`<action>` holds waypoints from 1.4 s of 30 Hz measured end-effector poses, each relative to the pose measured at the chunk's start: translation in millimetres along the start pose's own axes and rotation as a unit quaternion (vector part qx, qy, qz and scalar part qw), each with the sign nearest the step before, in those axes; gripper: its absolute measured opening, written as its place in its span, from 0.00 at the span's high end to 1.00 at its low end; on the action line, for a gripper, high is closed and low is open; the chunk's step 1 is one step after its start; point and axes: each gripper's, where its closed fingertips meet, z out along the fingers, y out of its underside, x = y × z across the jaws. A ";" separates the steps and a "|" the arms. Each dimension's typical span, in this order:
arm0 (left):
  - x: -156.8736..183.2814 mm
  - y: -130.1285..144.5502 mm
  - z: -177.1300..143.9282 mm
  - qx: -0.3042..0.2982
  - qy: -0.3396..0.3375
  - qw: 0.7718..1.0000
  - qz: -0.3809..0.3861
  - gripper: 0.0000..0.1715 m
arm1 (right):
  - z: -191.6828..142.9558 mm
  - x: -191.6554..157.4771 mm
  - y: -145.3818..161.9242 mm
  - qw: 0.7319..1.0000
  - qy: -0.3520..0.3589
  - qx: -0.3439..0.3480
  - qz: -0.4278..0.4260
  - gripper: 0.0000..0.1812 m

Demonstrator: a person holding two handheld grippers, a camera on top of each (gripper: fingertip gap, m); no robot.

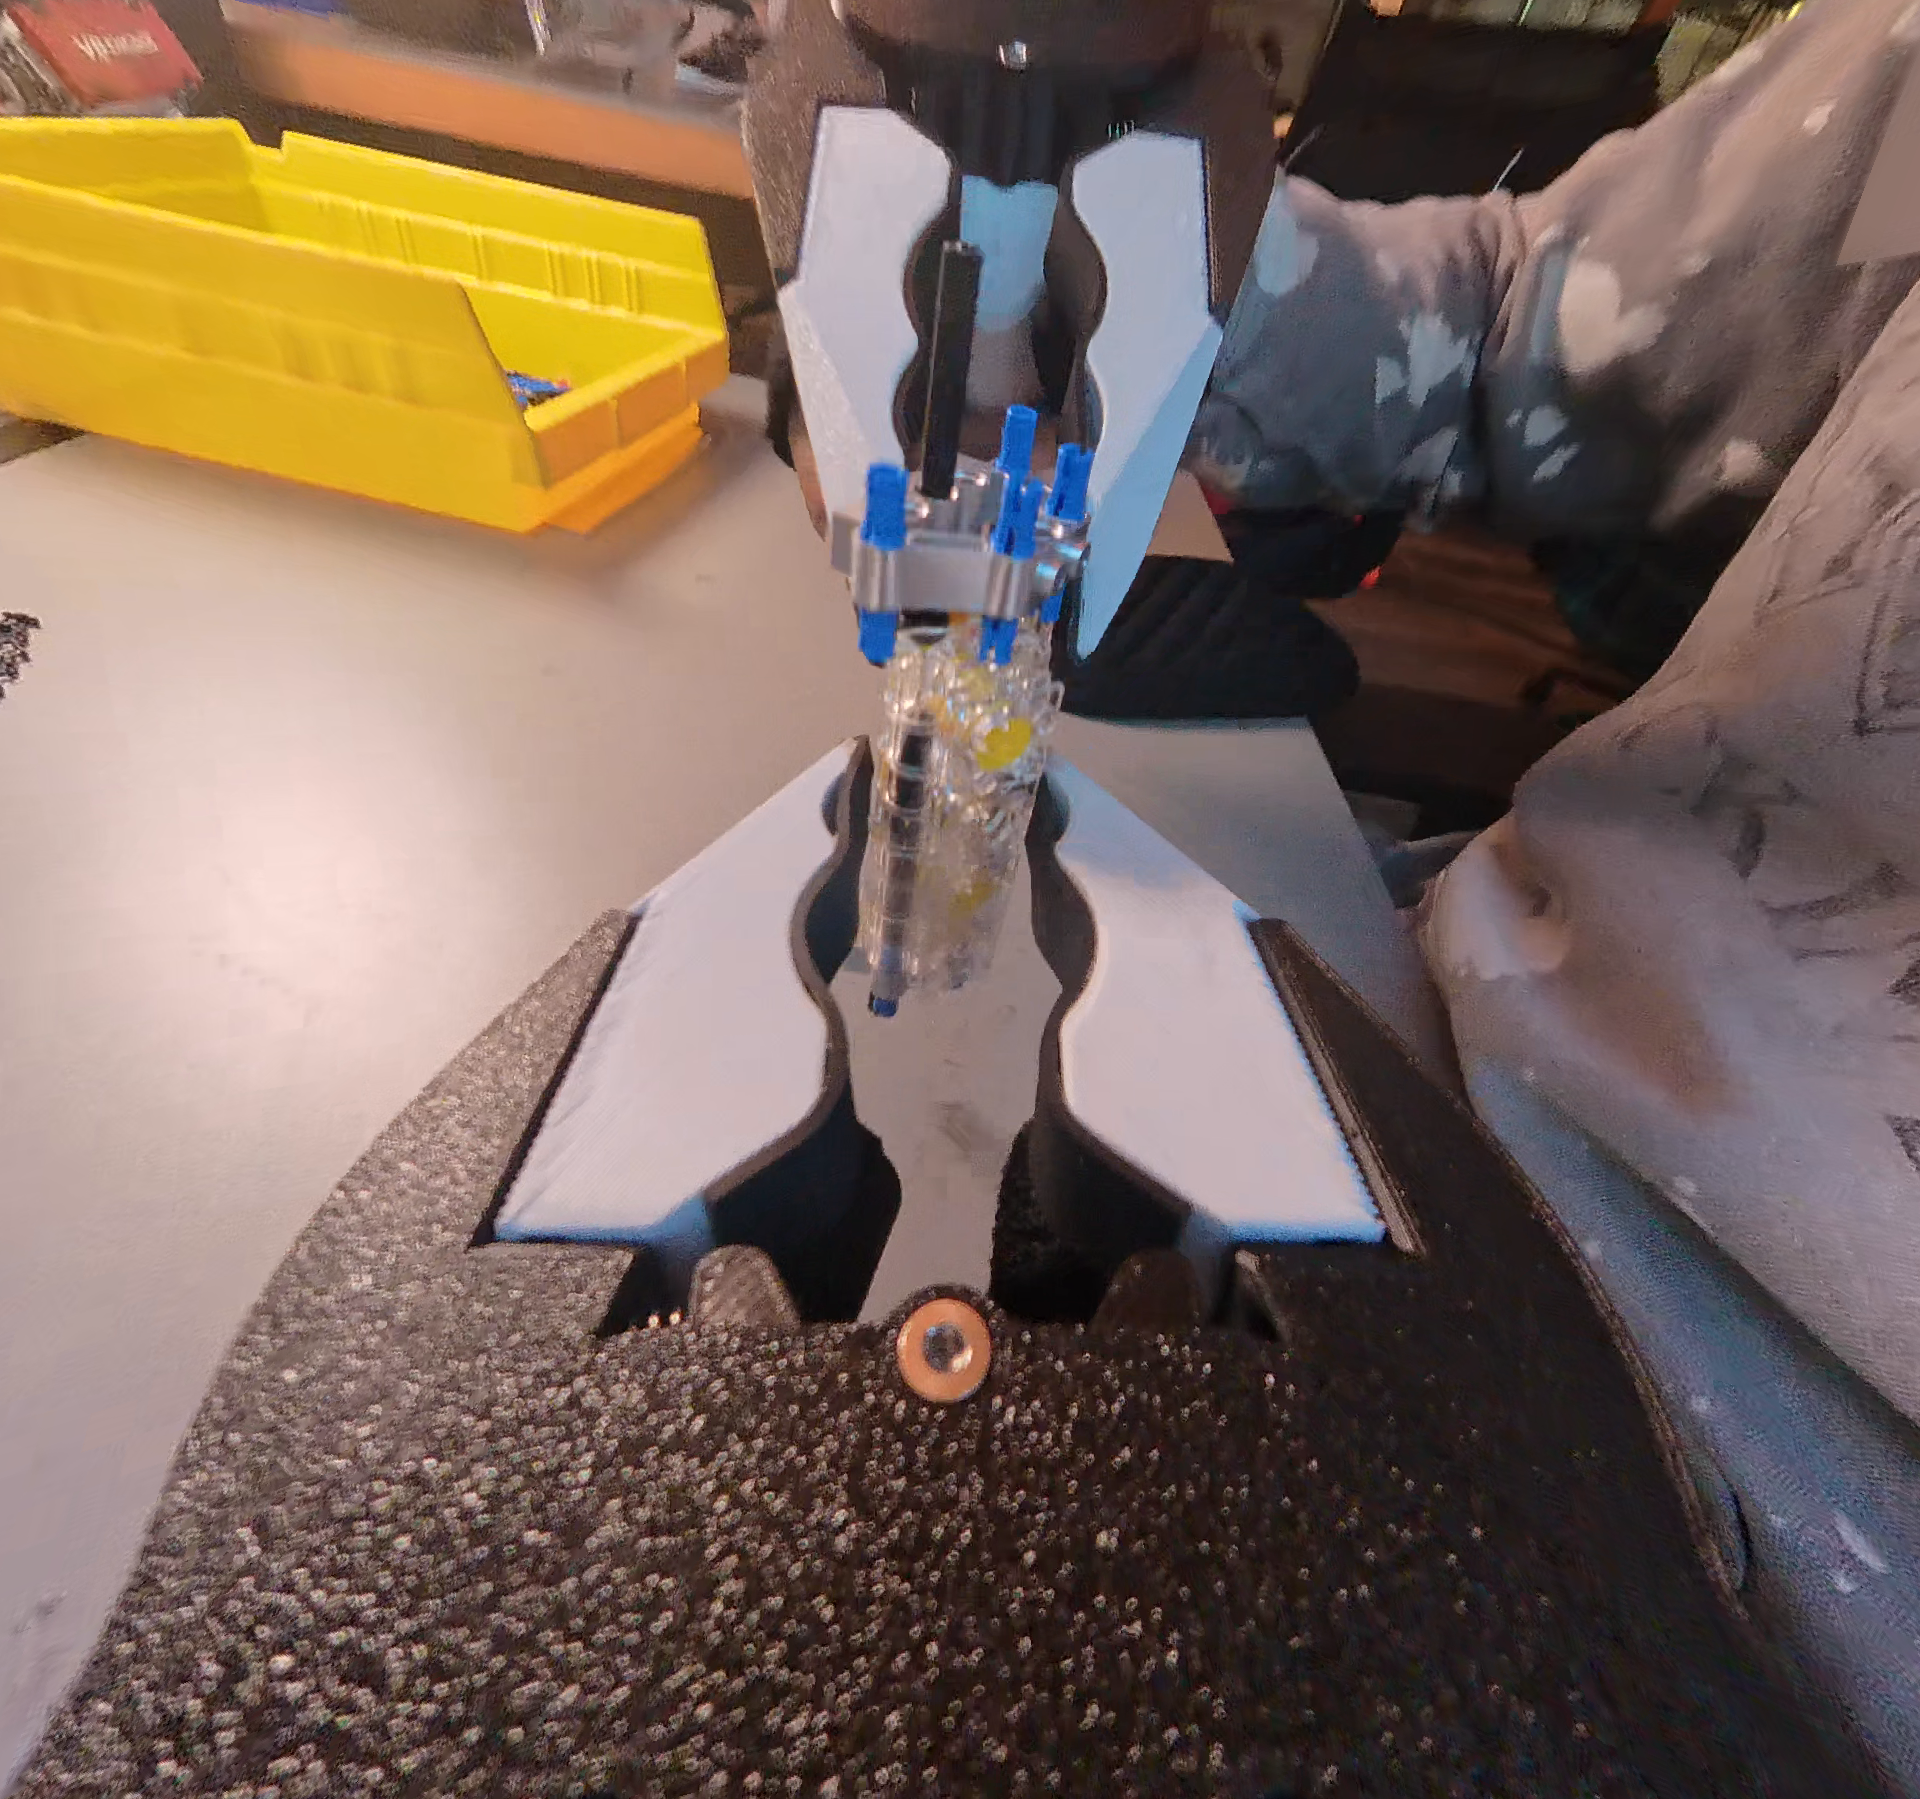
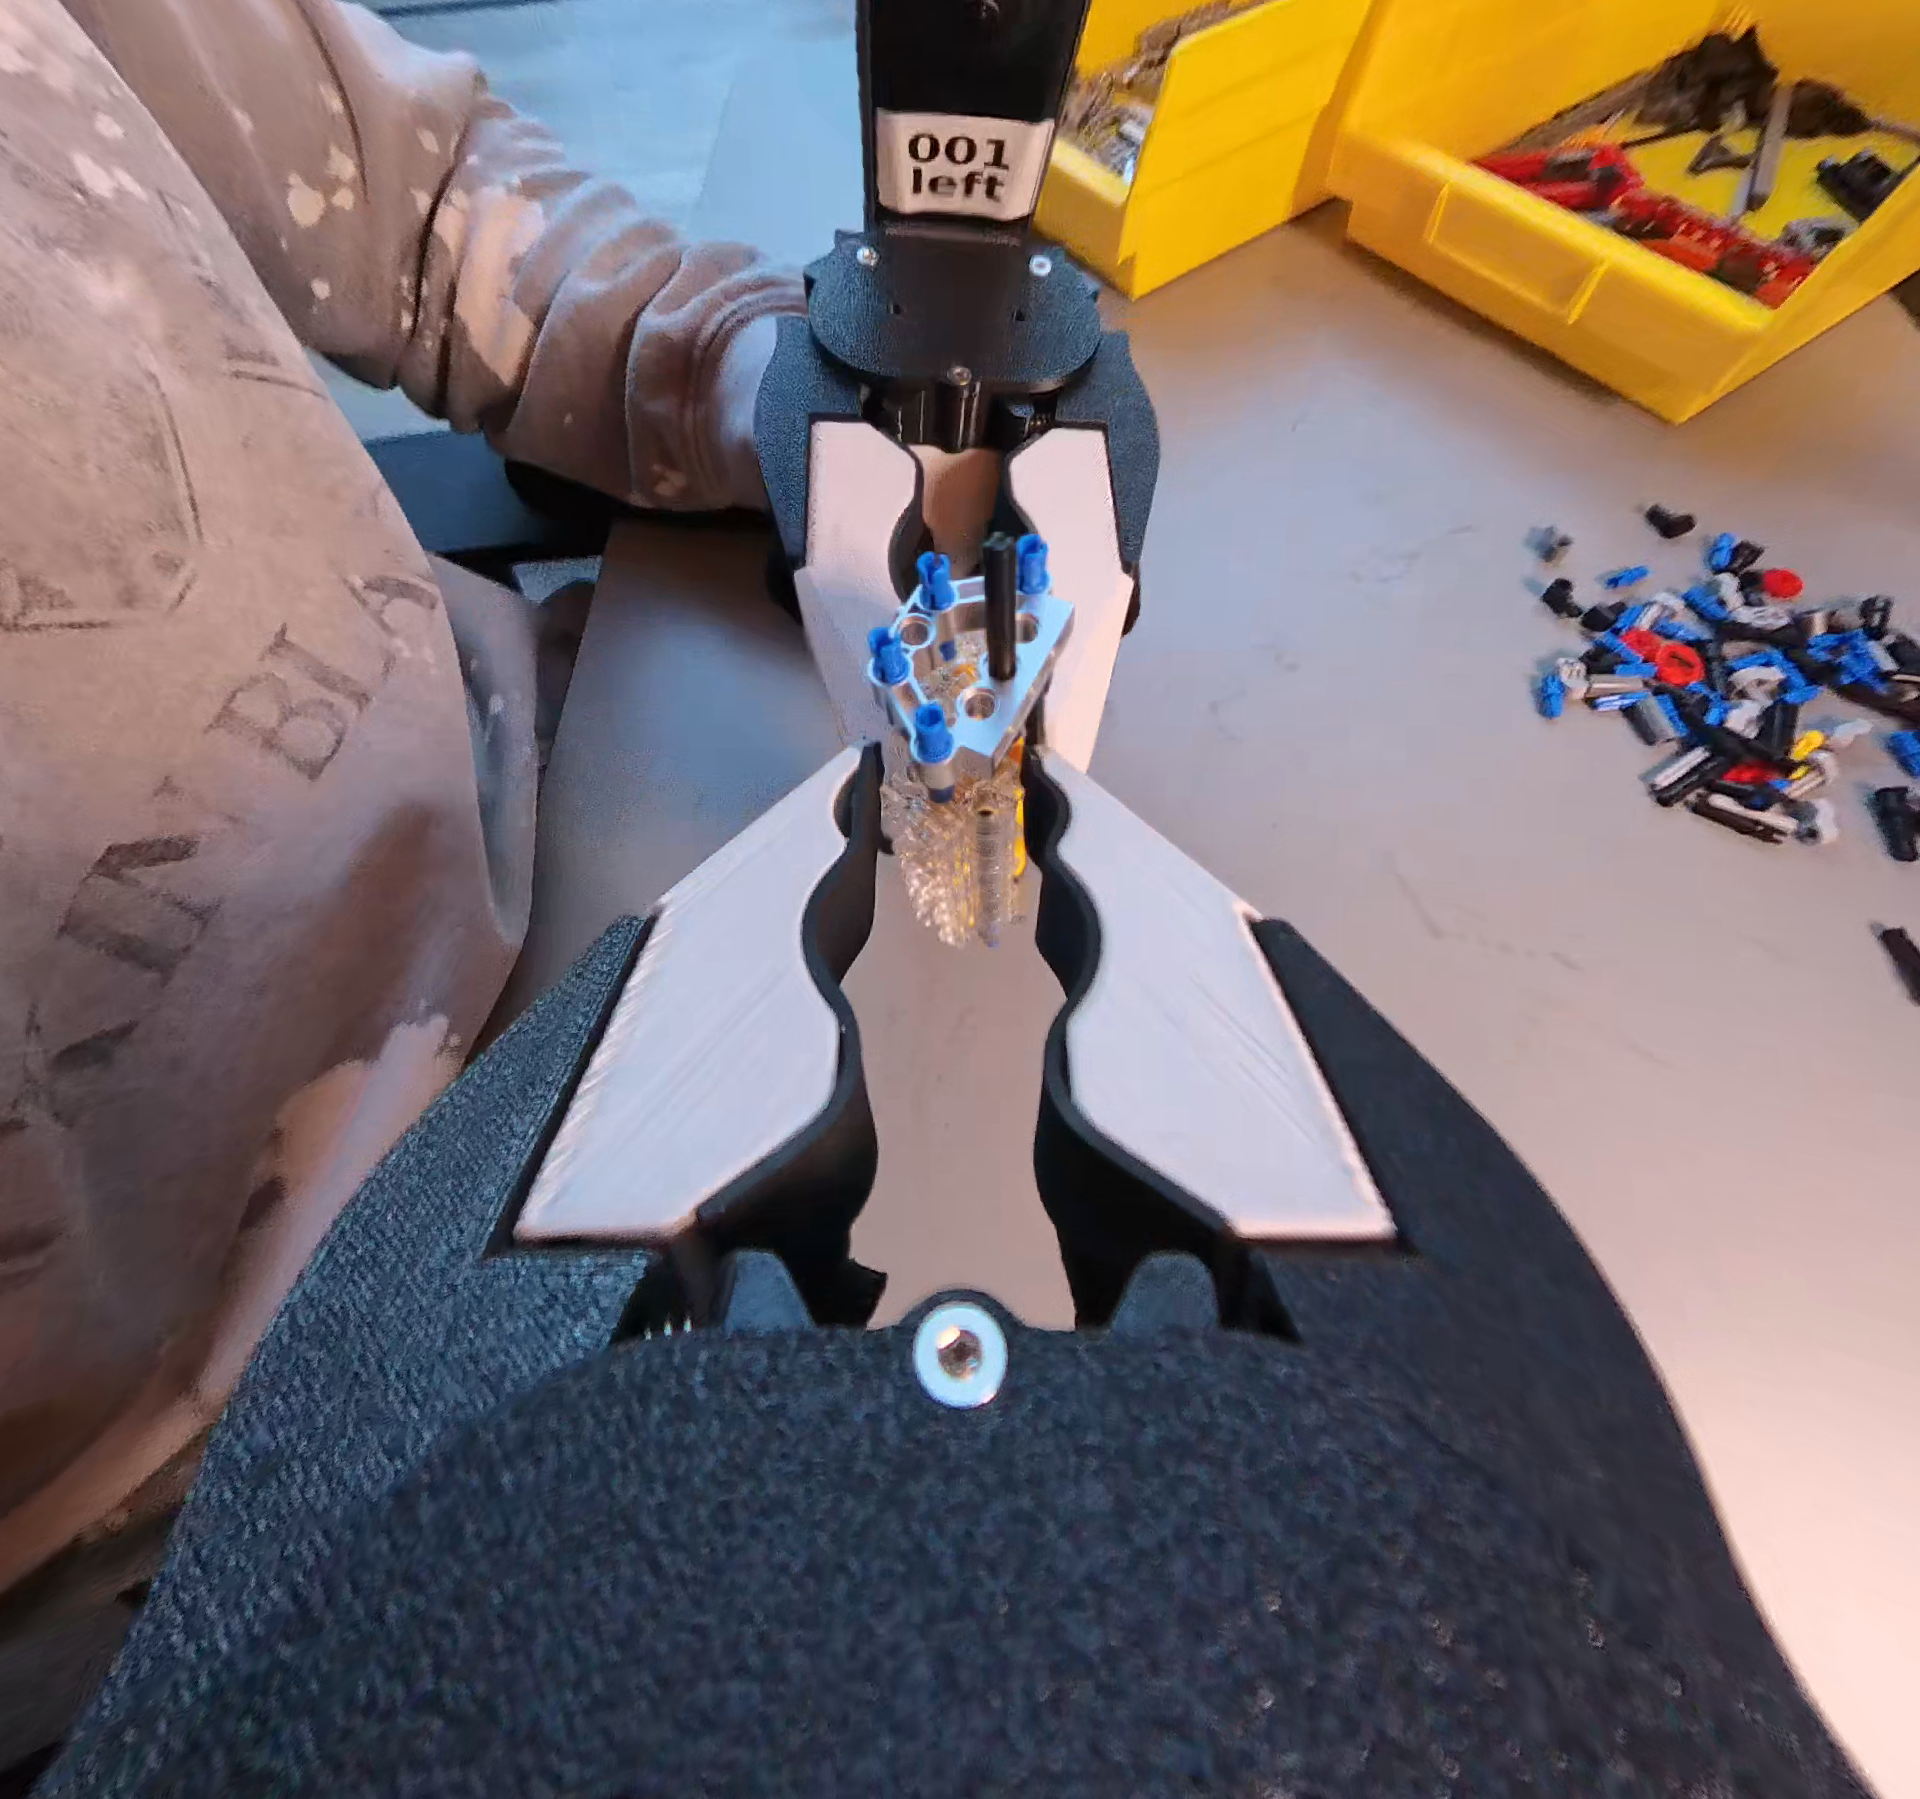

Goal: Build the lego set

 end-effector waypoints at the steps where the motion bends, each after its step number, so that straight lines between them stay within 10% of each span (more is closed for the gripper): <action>1: -0.6 5.7 3.4 -0.018 -0.006 1.000 0.004 0.84 | 1.8 -0.5 4.2 1.000 -0.006 -0.016 -0.004 0.86; 12: 1.8 29.1 8.8 -0.094 -0.012 0.995 0.042 0.84 | 10.3 -4.5 23.3 0.994 -0.069 -0.062 -0.061 0.86; 23: -10.5 26.0 9.8 -0.129 -0.059 0.989 0.047 0.84 | 6.1 6.8 -2.2 0.994 0.037 -0.056 -0.080 0.84; 42: -3.6 24.6 8.0 -0.137 -0.022 0.990 0.013 0.85 | 4.0 0.5 6.8 0.985 -0.079 -0.150 -0.043 0.85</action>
